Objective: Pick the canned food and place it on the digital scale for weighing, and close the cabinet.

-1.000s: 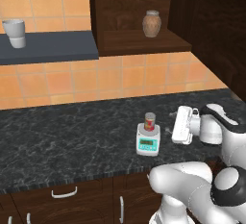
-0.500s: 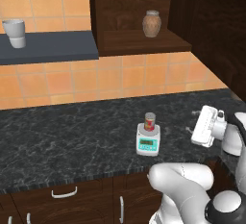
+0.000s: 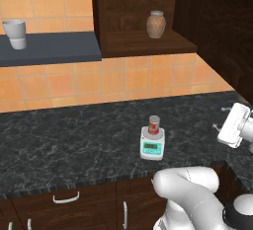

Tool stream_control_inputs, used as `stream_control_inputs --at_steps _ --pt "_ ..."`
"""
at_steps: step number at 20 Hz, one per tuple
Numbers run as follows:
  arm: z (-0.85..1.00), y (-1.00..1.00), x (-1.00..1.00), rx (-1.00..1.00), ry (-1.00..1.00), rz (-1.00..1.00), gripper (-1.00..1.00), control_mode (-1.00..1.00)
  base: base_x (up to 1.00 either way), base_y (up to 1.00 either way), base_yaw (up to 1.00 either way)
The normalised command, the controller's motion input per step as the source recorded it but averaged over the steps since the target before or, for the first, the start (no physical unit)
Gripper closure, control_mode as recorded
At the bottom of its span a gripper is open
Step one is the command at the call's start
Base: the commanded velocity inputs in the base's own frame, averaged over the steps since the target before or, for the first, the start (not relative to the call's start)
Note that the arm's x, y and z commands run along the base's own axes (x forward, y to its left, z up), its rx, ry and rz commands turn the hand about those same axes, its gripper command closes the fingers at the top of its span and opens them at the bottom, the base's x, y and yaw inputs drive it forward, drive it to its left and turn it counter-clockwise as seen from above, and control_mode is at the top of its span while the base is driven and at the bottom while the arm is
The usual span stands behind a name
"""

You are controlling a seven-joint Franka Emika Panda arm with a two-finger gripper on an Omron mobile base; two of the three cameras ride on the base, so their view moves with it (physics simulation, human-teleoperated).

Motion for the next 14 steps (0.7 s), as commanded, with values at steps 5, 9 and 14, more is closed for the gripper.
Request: stream_control_inputs --at_steps 5,9,14 --pt "0.7 -0.56 0.04 0.0 -0.17 0.0 -1.0 -1.0 0.0 0.0 0.0" --pt "0.97 -0.12 0.01 0.0 -0.3 0.0 -1.0 -1.0 0.0 0.0 0.0" --pt "1.0 0.33 0.0 -0.05 -0.25 0.02 -1.0 -1.0 0.0 0.0 0.0"
